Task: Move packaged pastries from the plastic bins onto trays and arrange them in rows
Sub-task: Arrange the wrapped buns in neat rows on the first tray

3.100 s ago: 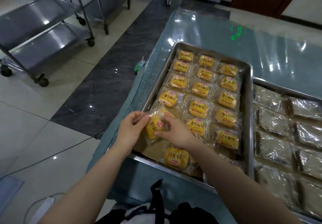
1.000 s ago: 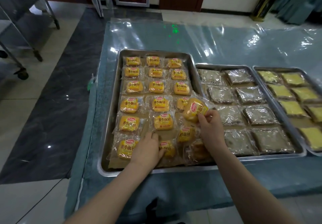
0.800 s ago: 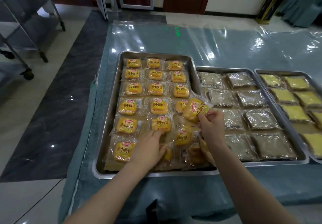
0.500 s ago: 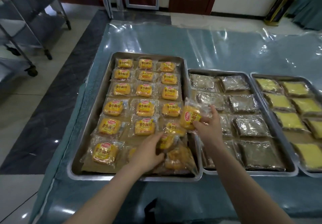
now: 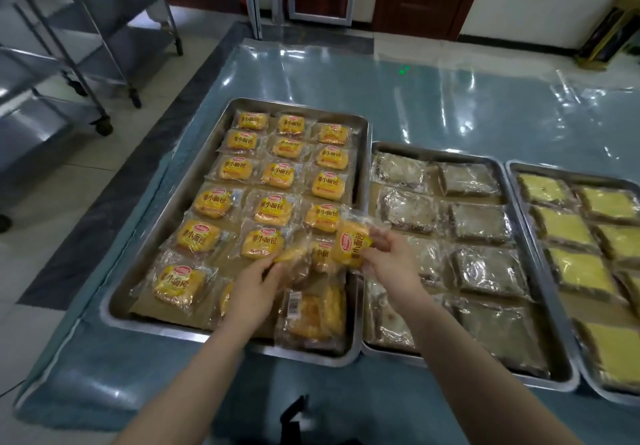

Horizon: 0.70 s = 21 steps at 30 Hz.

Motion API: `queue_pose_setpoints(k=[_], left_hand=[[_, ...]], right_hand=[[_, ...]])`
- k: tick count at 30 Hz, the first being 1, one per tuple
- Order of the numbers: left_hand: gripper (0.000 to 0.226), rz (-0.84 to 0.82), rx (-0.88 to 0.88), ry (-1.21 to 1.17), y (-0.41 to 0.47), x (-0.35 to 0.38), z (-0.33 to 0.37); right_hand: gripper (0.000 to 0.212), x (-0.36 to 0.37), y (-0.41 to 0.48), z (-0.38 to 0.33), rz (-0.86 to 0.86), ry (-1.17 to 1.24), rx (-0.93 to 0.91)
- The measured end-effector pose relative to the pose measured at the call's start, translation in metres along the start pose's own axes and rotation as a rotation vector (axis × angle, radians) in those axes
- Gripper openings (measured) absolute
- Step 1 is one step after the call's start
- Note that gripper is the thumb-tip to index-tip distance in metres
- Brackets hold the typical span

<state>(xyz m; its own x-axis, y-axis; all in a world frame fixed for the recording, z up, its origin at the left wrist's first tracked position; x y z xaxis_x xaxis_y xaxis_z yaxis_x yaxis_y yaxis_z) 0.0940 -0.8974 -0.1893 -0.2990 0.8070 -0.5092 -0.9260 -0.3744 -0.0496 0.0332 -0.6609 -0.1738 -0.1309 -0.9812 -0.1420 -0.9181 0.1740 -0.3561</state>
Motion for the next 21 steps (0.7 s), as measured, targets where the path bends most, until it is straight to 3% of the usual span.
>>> queue_pose_setpoints(k=[4, 7, 10, 15, 19, 21], left_hand=[[0.026, 0.176, -0.059, -0.058, -0.002, -0.030, -0.006], [0.032, 0.259, 0.020, -0.031, 0.001, -0.052, -0.003], [0.042, 0.296, 0.172, 0.172, 0.007, -0.066, 0.002], [0.054, 0.090, 0.302, 0.572, 0.013, -0.057, -0.012], [0.046, -0.035, 0.331, 0.545, 0.010, -0.037, -0.001], [0.035, -0.182, 0.390, 0.546, 0.006, -0.015, 0.010]], right_hand=[[0.030, 0.003, -0.001, -0.003, -0.032, 0.048, 0.000], [0.027, 0.007, -0.004, -0.005, -0.046, 0.041, 0.001], [0.026, 0.011, -0.006, -0.007, -0.039, 0.035, 0.007], [0.024, 0.020, -0.011, -0.009, -0.019, 0.055, 0.043], [0.023, 0.022, -0.014, -0.008, 0.023, 0.088, 0.078], [0.021, 0.021, -0.015, -0.007, 0.044, 0.131, 0.103]])
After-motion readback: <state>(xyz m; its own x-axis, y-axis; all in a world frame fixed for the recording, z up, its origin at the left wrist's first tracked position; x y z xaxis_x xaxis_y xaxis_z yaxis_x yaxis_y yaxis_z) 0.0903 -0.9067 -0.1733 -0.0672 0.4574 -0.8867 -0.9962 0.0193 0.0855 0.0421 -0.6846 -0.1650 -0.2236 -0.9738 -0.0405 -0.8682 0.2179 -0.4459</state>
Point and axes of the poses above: each hand's wrist, its own y-axis towards the middle knuckle, its own x-axis out of the palm, z = x × y, the point moved 8 cm from there along y, towards the middle knuckle, and after that the axes turned 8 degrees about z, right-handed, at the moved point
